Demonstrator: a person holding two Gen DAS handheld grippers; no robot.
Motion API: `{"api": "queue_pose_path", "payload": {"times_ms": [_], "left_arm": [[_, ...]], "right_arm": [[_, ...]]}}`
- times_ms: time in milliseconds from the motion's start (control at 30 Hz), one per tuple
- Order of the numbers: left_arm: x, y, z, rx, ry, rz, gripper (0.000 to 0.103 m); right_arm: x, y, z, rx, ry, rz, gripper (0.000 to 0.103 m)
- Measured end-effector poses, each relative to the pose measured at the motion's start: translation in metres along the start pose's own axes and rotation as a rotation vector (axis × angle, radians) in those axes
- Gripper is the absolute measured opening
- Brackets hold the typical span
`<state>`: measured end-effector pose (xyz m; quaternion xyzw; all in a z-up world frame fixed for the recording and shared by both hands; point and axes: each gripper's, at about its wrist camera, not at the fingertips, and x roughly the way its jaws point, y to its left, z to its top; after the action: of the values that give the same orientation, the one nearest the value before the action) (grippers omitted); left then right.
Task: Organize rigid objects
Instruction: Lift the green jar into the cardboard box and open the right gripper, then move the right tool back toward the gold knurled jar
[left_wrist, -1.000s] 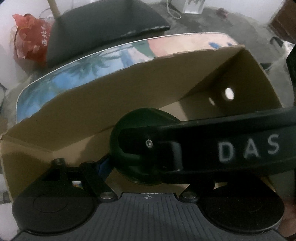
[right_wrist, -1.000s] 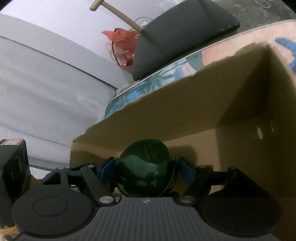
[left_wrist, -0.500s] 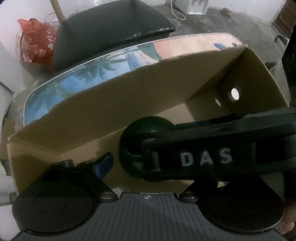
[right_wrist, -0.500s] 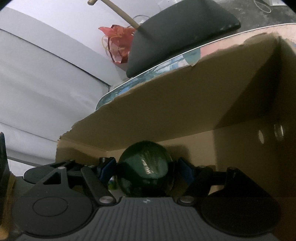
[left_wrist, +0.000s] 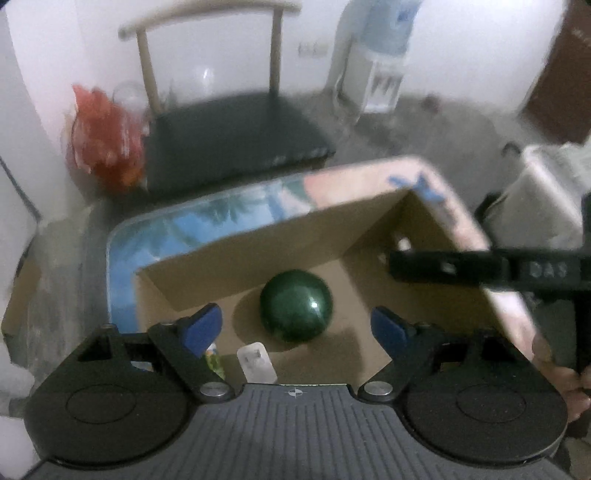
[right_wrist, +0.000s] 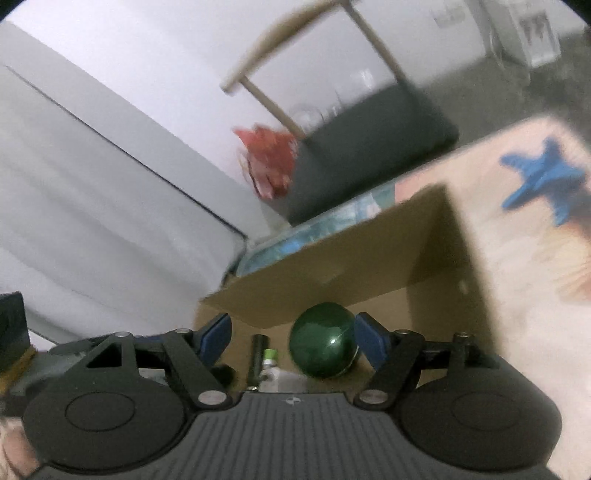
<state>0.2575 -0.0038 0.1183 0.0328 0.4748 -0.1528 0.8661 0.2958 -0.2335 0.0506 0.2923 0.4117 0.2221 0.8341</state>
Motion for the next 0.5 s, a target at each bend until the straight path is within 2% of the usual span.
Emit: {"api": "queue_pose_path", "payload": {"times_ms": [167, 267, 367, 500], "left_arm": [[-0.08, -0.004, -0.043, 0.006, -0.156, -0.048, 0.093], [-0.111, -0.005, -0.076, 0.006, -0.221, -0.084, 0.094], [-0.125, -0.009, -0.113, 0.006, -0.269, -0.089, 0.095], [-0.118, -0.021, -0.159, 0.02, -0.313, -0.075, 0.096]], "right_arm": [[-0.078, 0.008, -0.041, -0.04, -0.105, 0.063, 0.076], [-0.112, 0.005, -0.071, -0.043, -0.143, 0.085, 0.077], [-0.134, -0.003, -0.099, -0.028, -0.17, 0.097, 0.077], [-0.128, -0.013, -0.132, 0.011, -0.162, 0.102, 0.077]]}}
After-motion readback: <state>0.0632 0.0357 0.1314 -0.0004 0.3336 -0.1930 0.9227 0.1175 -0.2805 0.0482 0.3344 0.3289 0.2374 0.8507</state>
